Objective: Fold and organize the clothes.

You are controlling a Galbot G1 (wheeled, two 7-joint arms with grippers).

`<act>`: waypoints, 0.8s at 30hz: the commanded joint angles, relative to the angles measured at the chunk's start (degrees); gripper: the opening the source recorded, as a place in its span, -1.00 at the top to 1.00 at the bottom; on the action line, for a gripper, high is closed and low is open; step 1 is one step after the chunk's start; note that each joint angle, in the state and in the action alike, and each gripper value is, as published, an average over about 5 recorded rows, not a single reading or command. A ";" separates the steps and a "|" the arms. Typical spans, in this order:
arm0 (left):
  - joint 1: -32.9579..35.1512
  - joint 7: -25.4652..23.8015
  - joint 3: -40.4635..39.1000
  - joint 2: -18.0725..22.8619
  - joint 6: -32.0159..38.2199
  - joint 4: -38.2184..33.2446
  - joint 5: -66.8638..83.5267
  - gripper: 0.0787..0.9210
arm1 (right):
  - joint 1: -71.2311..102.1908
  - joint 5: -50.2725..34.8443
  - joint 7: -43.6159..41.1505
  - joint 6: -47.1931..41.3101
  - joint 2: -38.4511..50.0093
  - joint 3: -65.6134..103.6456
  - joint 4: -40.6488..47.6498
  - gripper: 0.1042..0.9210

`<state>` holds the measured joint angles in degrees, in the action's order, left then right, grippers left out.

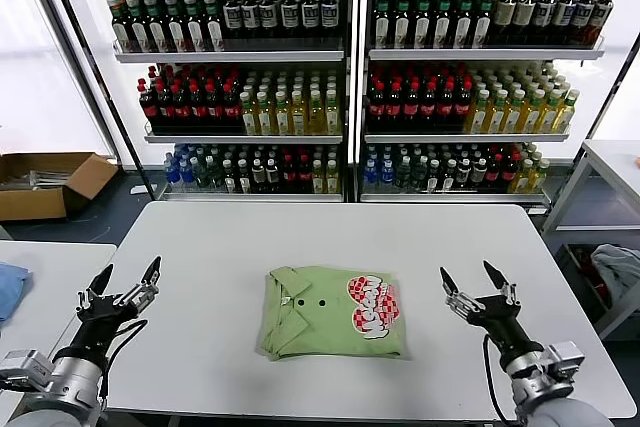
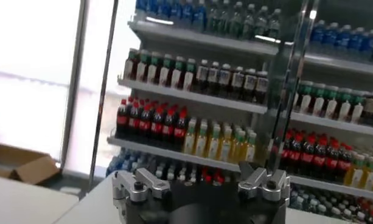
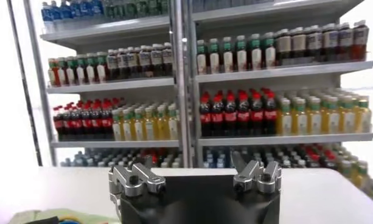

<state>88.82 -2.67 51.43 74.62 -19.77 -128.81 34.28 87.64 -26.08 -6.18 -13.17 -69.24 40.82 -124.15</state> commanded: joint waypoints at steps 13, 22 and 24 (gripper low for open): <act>5.02 -13.46 7.65 3.06 8.38 1.70 -10.76 -0.77 | 10.71 3.38 -2.97 2.85 -4.63 10.11 -1.24 -0.76; 7.16 -13.75 8.22 3.83 9.75 0.70 -10.71 -0.77 | 12.88 4.33 -4.70 3.83 -4.92 9.71 -1.23 -0.76; 7.78 -13.81 8.43 3.72 10.19 0.63 -10.68 -0.77 | 12.77 4.97 -4.76 3.84 -5.39 8.70 -1.23 -0.76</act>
<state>94.66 -14.93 58.64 78.12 -11.35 -127.97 24.73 98.36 -22.53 -9.77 -10.02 -73.46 49.91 -125.40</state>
